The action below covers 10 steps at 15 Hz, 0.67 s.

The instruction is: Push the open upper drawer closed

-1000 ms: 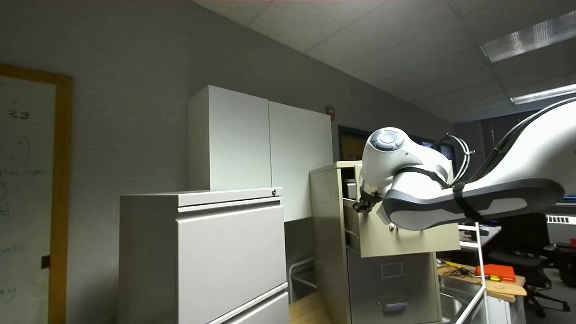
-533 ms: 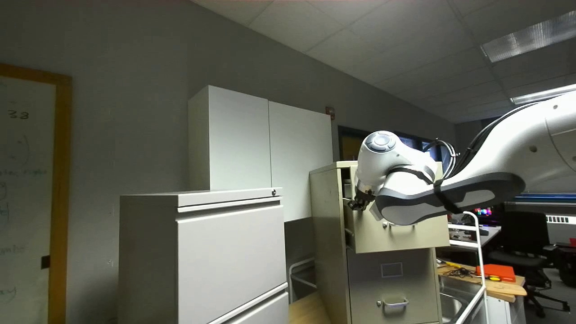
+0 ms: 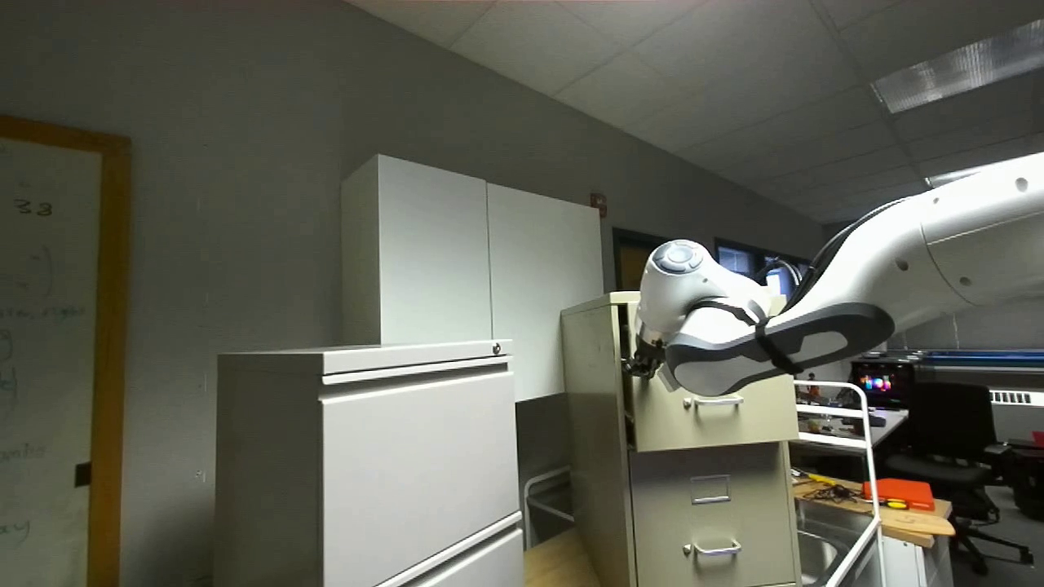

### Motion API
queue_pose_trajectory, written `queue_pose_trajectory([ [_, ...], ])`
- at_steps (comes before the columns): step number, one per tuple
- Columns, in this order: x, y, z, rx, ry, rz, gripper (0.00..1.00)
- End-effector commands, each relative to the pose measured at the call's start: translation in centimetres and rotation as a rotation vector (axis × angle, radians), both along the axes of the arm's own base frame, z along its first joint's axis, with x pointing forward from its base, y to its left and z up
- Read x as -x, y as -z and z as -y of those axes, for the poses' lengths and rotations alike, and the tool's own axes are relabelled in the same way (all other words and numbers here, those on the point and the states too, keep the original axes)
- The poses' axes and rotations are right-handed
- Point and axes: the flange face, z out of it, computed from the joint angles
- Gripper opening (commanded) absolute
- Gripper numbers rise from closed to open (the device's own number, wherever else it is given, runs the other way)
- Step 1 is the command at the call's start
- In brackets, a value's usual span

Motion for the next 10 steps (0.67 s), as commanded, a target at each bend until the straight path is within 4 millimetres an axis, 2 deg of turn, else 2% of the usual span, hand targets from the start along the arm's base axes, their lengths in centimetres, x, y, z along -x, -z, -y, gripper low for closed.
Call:
queue_pose_trajectory([
  [1,-4.2,2.5,4.2,-0.048,0.01,-0.024,0.0],
  [10,-7.2,3.1,6.2,-0.107,0.022,-0.016,0.0],
])
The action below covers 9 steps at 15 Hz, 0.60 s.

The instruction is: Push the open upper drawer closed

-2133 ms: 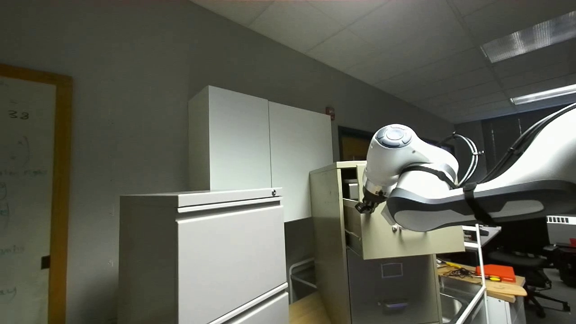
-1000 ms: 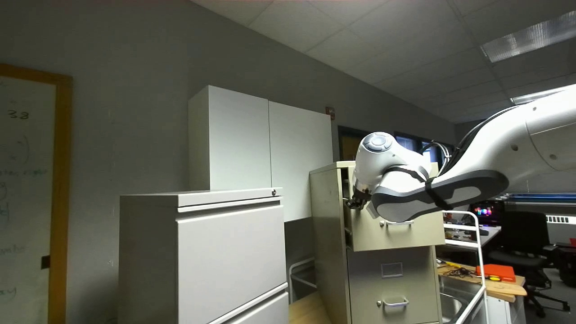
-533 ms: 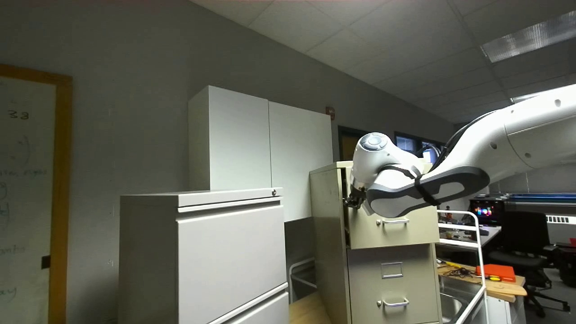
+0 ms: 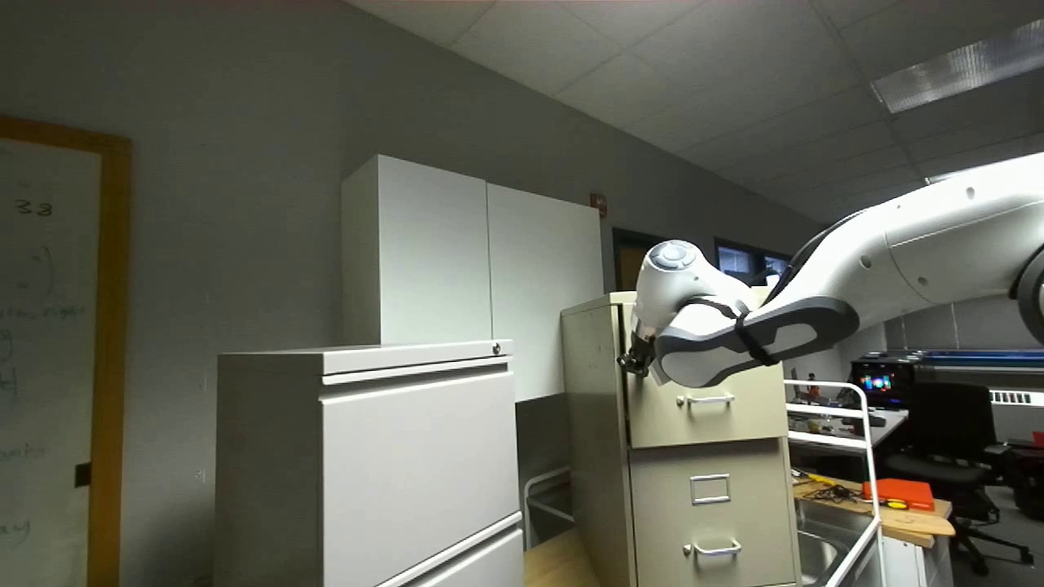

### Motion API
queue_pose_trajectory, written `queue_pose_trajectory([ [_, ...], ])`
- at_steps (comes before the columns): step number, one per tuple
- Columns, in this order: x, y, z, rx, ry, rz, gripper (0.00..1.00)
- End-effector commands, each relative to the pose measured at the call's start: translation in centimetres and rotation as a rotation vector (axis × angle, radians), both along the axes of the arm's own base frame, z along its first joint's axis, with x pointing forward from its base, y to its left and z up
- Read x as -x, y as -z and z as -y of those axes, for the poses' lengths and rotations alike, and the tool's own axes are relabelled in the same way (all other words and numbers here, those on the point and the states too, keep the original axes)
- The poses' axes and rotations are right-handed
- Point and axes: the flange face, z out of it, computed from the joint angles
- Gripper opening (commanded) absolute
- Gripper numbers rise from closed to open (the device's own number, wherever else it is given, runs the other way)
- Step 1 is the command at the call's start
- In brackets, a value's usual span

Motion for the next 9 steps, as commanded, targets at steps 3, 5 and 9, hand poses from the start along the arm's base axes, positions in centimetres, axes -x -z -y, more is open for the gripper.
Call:
queue_pose_trajectory([
  [3,-5.5,3.8,4.6,-0.063,0.013,-0.043,0.0],
  [5,-6.1,4.4,5.1,-0.081,0.017,-0.052,0.0],
  [9,-7.0,5.6,5.6,-0.112,0.001,-0.091,0.0],
])
